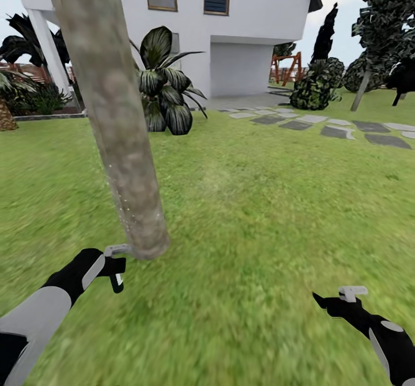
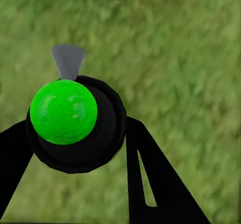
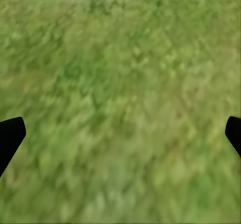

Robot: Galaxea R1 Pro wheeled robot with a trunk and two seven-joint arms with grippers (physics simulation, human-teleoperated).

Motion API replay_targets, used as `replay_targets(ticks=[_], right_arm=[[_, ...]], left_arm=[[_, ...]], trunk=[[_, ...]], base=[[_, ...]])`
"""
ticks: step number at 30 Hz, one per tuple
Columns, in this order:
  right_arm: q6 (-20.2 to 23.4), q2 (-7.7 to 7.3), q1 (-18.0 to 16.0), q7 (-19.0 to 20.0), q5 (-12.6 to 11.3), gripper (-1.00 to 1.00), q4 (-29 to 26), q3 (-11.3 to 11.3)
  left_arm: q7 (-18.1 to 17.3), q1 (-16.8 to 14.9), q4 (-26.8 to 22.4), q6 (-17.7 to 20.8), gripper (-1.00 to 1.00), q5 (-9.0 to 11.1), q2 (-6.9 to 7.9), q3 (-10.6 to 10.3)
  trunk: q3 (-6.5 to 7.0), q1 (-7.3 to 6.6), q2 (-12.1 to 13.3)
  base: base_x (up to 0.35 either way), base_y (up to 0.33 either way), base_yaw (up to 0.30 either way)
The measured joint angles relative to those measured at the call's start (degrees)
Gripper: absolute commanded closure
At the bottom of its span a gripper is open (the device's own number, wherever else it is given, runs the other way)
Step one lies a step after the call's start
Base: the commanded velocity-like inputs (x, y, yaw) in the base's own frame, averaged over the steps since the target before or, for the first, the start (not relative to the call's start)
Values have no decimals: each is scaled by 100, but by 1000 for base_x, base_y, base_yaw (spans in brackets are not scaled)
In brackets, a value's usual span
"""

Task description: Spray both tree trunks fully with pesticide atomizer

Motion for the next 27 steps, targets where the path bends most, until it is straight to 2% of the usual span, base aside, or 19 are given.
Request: replay_targets(ticks=[12,22,27], right_arm=[[-1,-1,2,0,-1,-100,-2,0],[0,0,0,0,0,-100,0,0],[0,-1,2,0,-1,-100,-2,0]], left_arm=[[0,-2,1,-2,100,-1,-38,-7],[0,0,-1,6,100,-8,-35,2],[0,-1,1,7,100,-2,-38,2]], trunk=[[2,1,0],[2,0,0],[2,0,0]], base=[[29,-272,20],[32,-274,239],[117,-275,48]])
